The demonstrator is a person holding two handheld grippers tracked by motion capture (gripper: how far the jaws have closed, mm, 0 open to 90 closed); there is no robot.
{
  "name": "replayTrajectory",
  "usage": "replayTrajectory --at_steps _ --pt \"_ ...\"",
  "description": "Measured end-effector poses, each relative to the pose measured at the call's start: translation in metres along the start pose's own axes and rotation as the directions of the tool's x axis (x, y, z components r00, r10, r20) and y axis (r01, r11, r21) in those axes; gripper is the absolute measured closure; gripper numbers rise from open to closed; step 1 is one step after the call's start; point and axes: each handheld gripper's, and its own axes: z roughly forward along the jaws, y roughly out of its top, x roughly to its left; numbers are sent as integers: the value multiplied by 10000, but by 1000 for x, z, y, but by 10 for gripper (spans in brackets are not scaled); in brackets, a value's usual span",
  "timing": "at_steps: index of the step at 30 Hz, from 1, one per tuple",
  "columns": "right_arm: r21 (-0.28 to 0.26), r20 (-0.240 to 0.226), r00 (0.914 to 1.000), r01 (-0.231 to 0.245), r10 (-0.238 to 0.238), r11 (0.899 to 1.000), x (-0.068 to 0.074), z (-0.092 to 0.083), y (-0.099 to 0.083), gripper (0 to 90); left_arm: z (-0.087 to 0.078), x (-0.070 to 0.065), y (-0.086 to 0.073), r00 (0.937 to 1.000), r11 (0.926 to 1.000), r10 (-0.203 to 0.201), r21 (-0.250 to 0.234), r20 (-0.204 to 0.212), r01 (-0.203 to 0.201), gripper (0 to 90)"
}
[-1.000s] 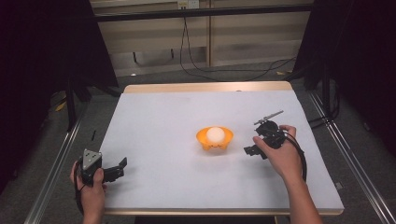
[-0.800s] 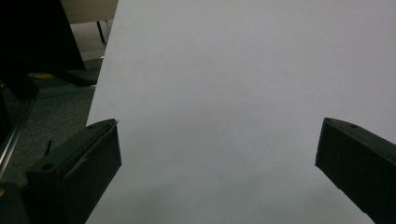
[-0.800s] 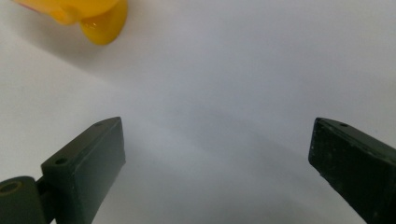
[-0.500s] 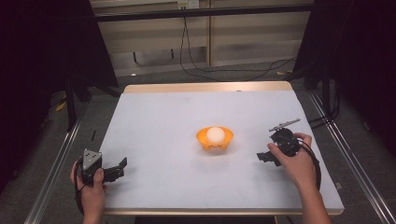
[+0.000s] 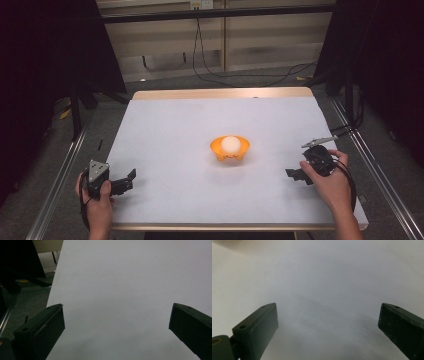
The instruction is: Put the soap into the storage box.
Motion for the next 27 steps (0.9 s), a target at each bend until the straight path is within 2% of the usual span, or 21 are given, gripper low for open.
replayTrajectory --at_steps 6,11,14,20,21,26,27 --pt "-411 48 9998 -175 177 9990 -9 -6 -16 20 0 0 0 10000 10000 -2 -13 27 2 1" --pt "-525 94 9996 -245 251 9983 -12 -8 -25 17 0 0 0 10000 10000 8 -24 19 -8 0" --pt "-744 121 9983 -558 568 9957 -19 -11 -35 18 0 0 0 10000 10000 3 -25 24 -3 1" --pt "-936 196 9982 -541 562 9941 -26 -16 -48 17 0 0 0 10000 10000 10 -27 18 -10 0" --pt "-1184 120 9980 -602 621 9911 -29 -18 -54 17 0 0 0 10000 10000 14 -36 11 -14 1" --pt "-1522 47 9975 -694 710 9859 -32 -23 -63 14 -1 0 0 10000 9999 -6 -103 9 6 1" --pt "-1741 12 9971 -745 758 9819 -33 -25 -68 15 -1 0 -1 10000 9999 -13 -114 10 13 1"
